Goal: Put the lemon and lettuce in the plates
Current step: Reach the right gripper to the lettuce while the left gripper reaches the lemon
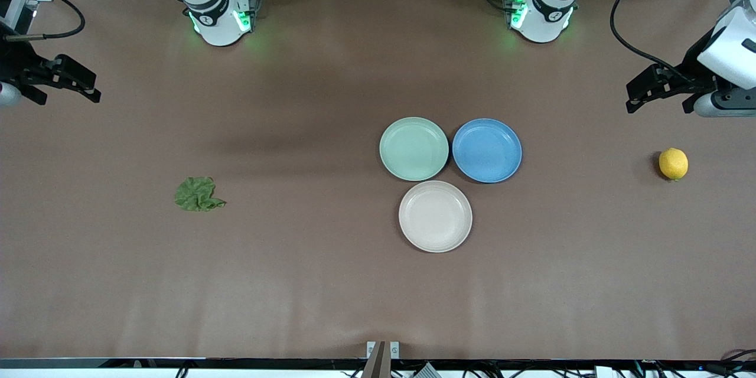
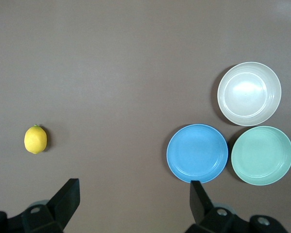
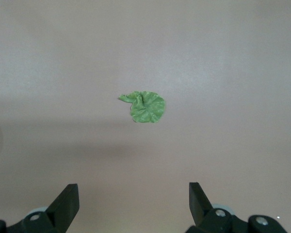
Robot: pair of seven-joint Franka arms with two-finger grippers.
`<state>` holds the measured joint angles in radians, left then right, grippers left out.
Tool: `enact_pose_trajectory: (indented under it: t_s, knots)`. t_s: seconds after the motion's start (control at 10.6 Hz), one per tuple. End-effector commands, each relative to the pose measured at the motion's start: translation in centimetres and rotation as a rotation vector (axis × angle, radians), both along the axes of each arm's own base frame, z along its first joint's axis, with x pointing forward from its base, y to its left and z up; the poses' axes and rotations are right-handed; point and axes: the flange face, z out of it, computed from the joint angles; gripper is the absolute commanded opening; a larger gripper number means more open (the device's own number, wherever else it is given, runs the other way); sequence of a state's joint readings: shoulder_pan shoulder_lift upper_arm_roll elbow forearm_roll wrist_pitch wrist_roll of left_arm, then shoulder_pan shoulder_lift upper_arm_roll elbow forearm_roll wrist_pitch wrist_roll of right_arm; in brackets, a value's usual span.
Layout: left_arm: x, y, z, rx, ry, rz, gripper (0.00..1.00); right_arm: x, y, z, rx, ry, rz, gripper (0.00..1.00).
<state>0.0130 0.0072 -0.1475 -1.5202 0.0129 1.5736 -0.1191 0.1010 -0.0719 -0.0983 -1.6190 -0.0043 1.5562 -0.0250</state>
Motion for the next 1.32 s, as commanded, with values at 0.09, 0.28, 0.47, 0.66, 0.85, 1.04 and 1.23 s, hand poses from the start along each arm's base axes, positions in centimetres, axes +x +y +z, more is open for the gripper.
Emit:
enact_pose_trajectory:
  t_s: [0.09, 0.28, 0.47, 0.66, 0.85, 1.04, 1.23]
  knots:
    - [-0.5, -0.1, 0.8, -0.003, 0.002, -0.015, 1.00, 0.2, 0.0, 0.3, -0.003, 0.006, -0.017, 1.00]
    - [-0.3, 0.1, 0.6, -0.008, 0.004, -0.008, 1.00, 0.2, 0.0, 0.3, -0.003, 0.006, -0.017, 1.00]
    - [0.2, 0.0, -0.2, -0.004, 0.018, -0.003, 1.00, 0.3, -0.1, 0.2, -0.005, 0.007, -0.017, 1.00]
    - [1.5, 0.2, -2.2, -0.008, 0.043, 0.000, 1.00, 1.3, 0.0, -1.6, -0.019, 0.042, -0.008, 1.00]
    - [2.8, 0.4, -4.5, -0.011, 0.076, 0.002, 1.00, 1.7, 0.2, -3.0, -0.019, 0.073, -0.003, 1.00]
    - [3.1, 0.9, -4.6, -0.014, 0.066, 0.012, 1.00, 2.1, 0.4, -3.7, -0.011, 0.088, -0.003, 1.00]
    - [4.6, 1.3, -6.6, 0.069, 0.058, 0.007, 1.00, 2.5, 0.8, -5.2, -0.008, 0.119, -0.002, 1.00]
